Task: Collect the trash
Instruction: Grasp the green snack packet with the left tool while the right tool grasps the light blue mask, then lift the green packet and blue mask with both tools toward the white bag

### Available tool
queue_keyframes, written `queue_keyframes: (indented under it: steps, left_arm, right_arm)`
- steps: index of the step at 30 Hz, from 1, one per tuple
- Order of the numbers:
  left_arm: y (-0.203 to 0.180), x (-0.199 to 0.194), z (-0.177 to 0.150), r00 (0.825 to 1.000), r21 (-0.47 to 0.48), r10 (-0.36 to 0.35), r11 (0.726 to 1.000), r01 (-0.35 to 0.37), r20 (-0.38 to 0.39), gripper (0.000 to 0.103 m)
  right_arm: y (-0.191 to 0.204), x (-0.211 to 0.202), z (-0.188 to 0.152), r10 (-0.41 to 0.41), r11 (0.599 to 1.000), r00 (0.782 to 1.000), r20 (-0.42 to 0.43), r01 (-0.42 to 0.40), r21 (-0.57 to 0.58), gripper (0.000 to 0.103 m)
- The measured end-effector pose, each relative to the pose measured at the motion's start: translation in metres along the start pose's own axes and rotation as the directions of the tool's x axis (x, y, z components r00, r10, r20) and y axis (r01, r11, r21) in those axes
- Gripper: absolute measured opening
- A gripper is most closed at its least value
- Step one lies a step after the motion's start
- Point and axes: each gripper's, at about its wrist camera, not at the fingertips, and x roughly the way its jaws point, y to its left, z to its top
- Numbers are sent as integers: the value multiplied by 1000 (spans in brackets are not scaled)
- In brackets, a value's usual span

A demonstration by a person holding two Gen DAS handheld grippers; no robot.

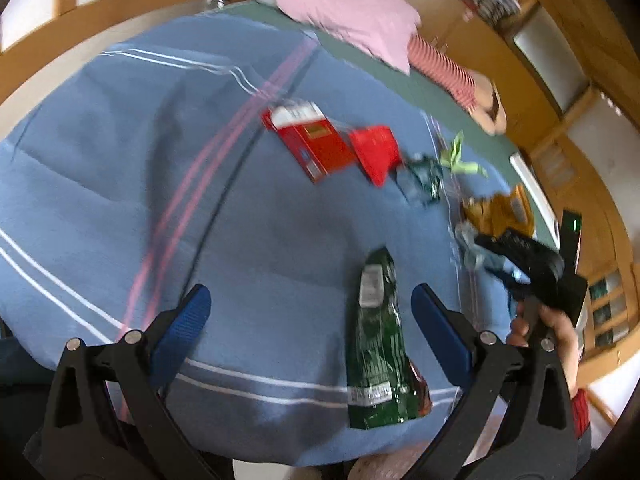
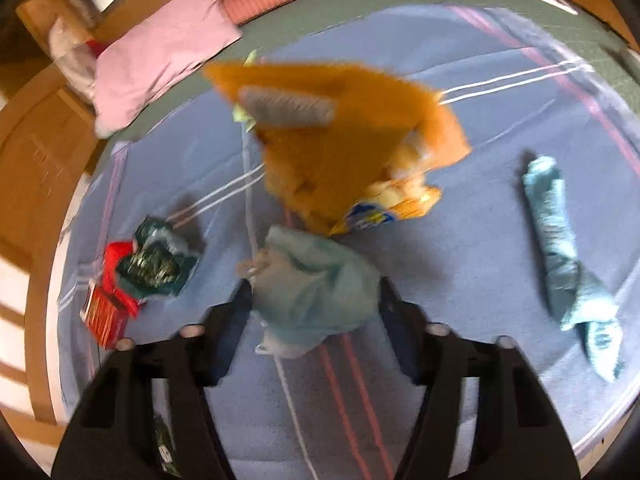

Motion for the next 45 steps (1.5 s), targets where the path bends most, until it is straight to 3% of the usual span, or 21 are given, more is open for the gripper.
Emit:
queue_keyframes:
  steps: [1,3,8,11,14,16,19,21,23,24,28,31,34,38,45]
  left_arm:
    - [-3,2,-1,1000,15,5,1000,-5,-6,100]
    - [-8,3,-3,1000,40,15,999,-15,-5,100]
    - [-11,6,-6,1000,59,18,998,-17,-17,100]
    - [-15,15,-9,994,62,-66,995,72,-84,100]
    - [-21,33,-15,972,29,-146,988,154,-183,100]
    - [-29,40,-21,970,42,-132,989,143,-205,100]
    - [-45,51,-31,969,139,-60,986,95,-238,99]
    - [-55,58,-39,964,215,1,975,59,-267,89]
    - [-60,56,-43,970,267,25,963,42,-241,73]
    - [-61,53,-43,972,274,-1,959,68,-236,58]
    - [-60,50,-43,972,282,-14,956,82,-234,48]
    - [-60,41,-42,983,297,-7,953,62,-183,47]
    - [-60,21,-38,998,321,20,947,3,-67,47]
    - [-62,4,-33,997,338,55,939,-68,47,47]
    - [-63,1,-29,997,335,62,939,-77,53,47]
  right_arm:
    - [2,0,-2,10,1000,1000,-9,-10,-17,26]
    - [10,-6,-12,50,995,998,-35,-53,-84,19]
    - [26,-42,-48,110,960,992,-60,-122,-251,18]
    - [26,-62,-70,122,952,989,-80,-139,-274,18]
    - [13,-83,-88,140,961,988,-63,-151,-232,18]
    - [6,-90,-96,136,968,989,-51,-144,-205,18]
    - [-2,-102,-116,113,972,993,-30,-117,-202,19]
    - [-4,-114,-129,97,973,995,5,-94,-213,19]
    - [-2,-122,-138,89,974,995,42,-79,-210,19]
    - [0,-126,-142,98,975,994,55,-85,-204,19]
    - [11,-128,-149,89,970,994,55,-74,-232,18]
    - [18,-129,-152,40,963,997,69,-20,-267,18]
    - [23,-128,-155,1,957,996,90,25,-289,18]
    - [26,-128,-158,-22,951,994,105,53,-305,18]
    - [31,-125,-162,-28,945,994,103,60,-323,18]
